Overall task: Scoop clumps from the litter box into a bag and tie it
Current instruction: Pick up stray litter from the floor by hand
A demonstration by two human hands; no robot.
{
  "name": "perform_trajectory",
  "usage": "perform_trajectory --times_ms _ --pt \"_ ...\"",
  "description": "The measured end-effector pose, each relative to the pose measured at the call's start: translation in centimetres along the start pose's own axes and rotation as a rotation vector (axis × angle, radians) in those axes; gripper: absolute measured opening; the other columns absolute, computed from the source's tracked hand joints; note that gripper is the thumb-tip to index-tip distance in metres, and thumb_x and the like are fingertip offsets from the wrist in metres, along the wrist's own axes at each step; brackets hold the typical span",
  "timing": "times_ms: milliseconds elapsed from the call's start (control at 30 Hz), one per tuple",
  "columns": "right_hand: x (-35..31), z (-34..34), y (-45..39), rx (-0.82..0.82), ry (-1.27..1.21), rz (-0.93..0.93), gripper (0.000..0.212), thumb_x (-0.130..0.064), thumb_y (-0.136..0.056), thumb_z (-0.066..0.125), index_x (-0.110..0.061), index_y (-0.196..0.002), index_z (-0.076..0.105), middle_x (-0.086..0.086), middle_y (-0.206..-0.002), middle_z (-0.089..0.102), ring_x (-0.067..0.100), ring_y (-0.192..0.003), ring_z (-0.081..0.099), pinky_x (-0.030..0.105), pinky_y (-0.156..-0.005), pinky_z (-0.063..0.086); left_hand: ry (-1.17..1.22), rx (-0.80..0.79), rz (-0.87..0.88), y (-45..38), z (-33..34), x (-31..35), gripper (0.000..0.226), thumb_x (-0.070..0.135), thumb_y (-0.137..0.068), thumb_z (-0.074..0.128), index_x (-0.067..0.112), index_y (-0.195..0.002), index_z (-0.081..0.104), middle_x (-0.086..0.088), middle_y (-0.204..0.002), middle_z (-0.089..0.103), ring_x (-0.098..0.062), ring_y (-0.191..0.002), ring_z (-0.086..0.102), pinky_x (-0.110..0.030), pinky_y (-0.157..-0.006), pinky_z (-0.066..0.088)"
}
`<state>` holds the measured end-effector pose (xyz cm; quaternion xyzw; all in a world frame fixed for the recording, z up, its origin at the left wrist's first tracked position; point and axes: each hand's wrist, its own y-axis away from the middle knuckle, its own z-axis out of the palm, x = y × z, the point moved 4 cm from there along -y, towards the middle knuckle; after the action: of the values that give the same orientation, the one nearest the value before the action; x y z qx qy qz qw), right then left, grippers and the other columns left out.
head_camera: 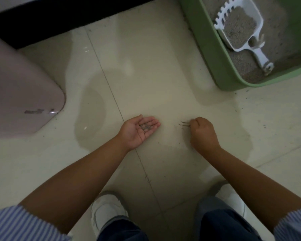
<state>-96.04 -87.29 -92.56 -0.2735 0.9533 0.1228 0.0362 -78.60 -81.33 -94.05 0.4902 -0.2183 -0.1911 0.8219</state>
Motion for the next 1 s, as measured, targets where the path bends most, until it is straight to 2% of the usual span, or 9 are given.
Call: perform_trajectory --times_ms 133,233,367,500,567,667,767,933,1000 --pt "-0.1 -0.3 -0.1 -0.051 -0.181 0.163 0.017 0.024 -0.047 0.056 0.010 -0.058 0.054 0.026 -0.056 0.056 0.039 -0.048 0.056 0.033 -0.044 0.046 0.032 0.045 0.001 0.3 0.4 -0.1 0.043 0.017 -0.101 0.028 -0.011 -0.082 0.054 -0.022 -0.058 0.067 -0.038 -0.113 0.048 -0.041 -0.097 0.037" --pt "-1.3 -2.1 -0.5 0.066 -0.528 0.261 0.008 0.012 -0.078 0.055 0.013 -0.078 0.063 0.028 -0.081 0.064 0.035 -0.076 0.059 0.023 -0.066 0.037 0.082 0.062 -0.011 0.1 0.8 -0.4 0.043 0.017 -0.101 0.028 -0.012 -0.082 0.054 -0.022 -0.058 0.066 -0.040 -0.126 0.043 -0.041 -0.096 0.038" --pt "-1.7 -2.6 0.3 0.065 -0.635 0.239 0.016 -0.004 -0.085 0.061 0.003 -0.097 0.070 0.017 -0.096 0.070 0.016 -0.079 0.055 -0.006 -0.067 0.032 0.037 0.044 -0.046 0.2 2.0 -1.7 0.043 0.017 -0.102 0.027 -0.011 -0.081 0.053 -0.022 -0.063 0.065 -0.038 -0.110 0.051 -0.038 -0.098 0.038" --pt "2.2 -1.6 1.4 0.087 -0.562 0.369 0.019 -0.004 -0.088 0.057 0.003 -0.100 0.069 0.020 -0.103 0.069 0.032 -0.096 0.061 0.013 -0.074 0.036 -0.015 0.022 -0.067 -0.2 2.4 -2.1 0.042 0.016 -0.101 0.028 -0.009 -0.079 0.054 -0.018 -0.053 0.066 -0.035 -0.101 0.054 -0.036 -0.102 0.037" --pt "2.6 -1.6 1.2 0.143 -0.423 0.284 0.017 -0.005 -0.084 0.060 0.006 -0.092 0.071 0.024 -0.093 0.069 0.037 -0.088 0.064 0.026 -0.078 0.043 -0.017 0.027 -0.067 -0.3 2.3 -2.0 0.041 0.015 -0.101 0.029 -0.009 -0.080 0.054 -0.018 -0.053 0.066 -0.036 -0.117 0.048 -0.037 -0.095 0.039" --pt "1.7 -1.0 0.5 0.191 -0.292 0.071 0.019 -0.008 -0.067 0.062 0.007 -0.075 0.072 0.023 -0.072 0.069 0.038 -0.065 0.066 0.027 -0.070 0.043 -0.018 0.026 -0.073 -0.3 2.1 -2.0 0.041 0.015 -0.101 0.029 -0.010 -0.081 0.055 -0.019 -0.055 0.066 -0.038 -0.127 0.043 -0.038 -0.094 0.039" --pt "1.2 -0.1 -0.4 0.199 -0.237 -0.066 0.016 -0.011 -0.064 0.065 0.003 -0.067 0.072 0.019 -0.066 0.067 0.034 -0.057 0.065 0.026 -0.065 0.034 -0.045 0.026 -0.074 -0.2 2.0 -2.0 0.040 0.015 -0.101 0.029 -0.009 -0.080 0.055 -0.019 -0.056 0.067 -0.037 -0.120 0.047 -0.038 -0.094 0.038" --pt "1.7 -0.2 -0.5 0.249 -0.185 -0.135 0.022 -0.010 -0.069 0.057 0.000 -0.053 0.069 0.014 -0.055 0.065 0.028 -0.047 0.062 0.024 -0.051 0.052 -0.068 0.023 -0.055 -0.1 1.9 -2.0 0.040 0.014 -0.101 0.029 -0.010 -0.082 0.054 -0.020 -0.056 0.067 -0.035 -0.088 0.057 -0.039 -0.106 0.034" --pt "2.1 -0.3 -0.5 0.261 -0.187 -0.136 0.013 -0.003 -0.063 0.064 0.001 -0.052 0.068 0.015 -0.054 0.064 0.029 -0.047 0.061 0.026 -0.051 0.053 -0.075 0.029 -0.055 -0.1 1.9 -1.9 0.039 0.014 -0.101 0.029 -0.010 -0.082 0.054 -0.020 -0.057 0.067 -0.036 -0.098 0.054 -0.040 -0.101 0.037"
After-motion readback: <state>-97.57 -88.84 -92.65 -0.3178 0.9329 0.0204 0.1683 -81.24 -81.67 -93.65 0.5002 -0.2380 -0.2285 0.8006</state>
